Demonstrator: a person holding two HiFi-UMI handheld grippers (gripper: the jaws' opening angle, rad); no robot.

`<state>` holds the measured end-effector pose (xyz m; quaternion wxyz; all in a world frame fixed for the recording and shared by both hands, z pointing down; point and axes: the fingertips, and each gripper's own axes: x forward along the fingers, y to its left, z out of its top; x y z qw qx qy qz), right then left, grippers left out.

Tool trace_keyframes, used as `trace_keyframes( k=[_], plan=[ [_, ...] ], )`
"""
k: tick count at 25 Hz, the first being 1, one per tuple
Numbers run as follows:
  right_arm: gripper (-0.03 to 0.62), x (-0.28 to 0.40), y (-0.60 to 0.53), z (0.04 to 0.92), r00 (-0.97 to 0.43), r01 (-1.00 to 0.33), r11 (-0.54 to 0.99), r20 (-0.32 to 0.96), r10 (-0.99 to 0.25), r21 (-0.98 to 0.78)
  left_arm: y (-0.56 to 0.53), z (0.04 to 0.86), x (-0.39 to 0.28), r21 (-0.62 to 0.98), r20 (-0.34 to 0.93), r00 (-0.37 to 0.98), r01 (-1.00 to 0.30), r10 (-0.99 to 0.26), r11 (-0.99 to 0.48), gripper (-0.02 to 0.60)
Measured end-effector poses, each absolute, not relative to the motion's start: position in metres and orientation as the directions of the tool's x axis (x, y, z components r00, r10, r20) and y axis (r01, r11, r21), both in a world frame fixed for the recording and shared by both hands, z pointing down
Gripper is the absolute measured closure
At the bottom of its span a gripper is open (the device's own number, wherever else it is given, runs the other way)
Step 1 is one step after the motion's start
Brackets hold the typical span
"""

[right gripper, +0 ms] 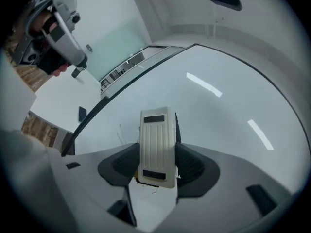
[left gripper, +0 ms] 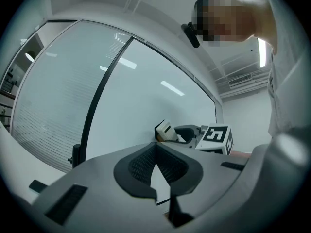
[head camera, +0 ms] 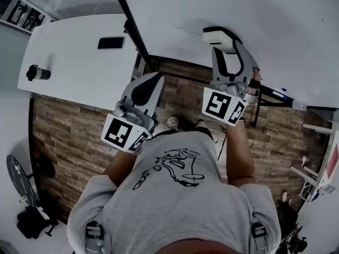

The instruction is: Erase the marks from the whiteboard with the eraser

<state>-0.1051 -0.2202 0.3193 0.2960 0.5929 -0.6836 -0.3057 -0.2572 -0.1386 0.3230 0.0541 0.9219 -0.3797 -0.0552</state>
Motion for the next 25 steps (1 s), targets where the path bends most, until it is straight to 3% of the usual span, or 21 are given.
trace_keyframes(
  k=[10, 25],
  plan=[
    [0.359, -0.073, -0.250, 0.297, -0.055, -0.686, 0.052, 0.019, -0.998, 0.726, -0.139, 0.320, -0.266, 0.146, -0.073, 0.697, -0.700, -0.713, -0.699, 0.560],
    [0.361, -0.106, -0.264, 0.342, -0.078, -0.665, 0.079, 0.036, -0.996, 0.743, -0.147, 0.329, -0.283, 0.157, -0.049, 0.670, -0.727, -0.740, -0.669, 0.560]
  ],
)
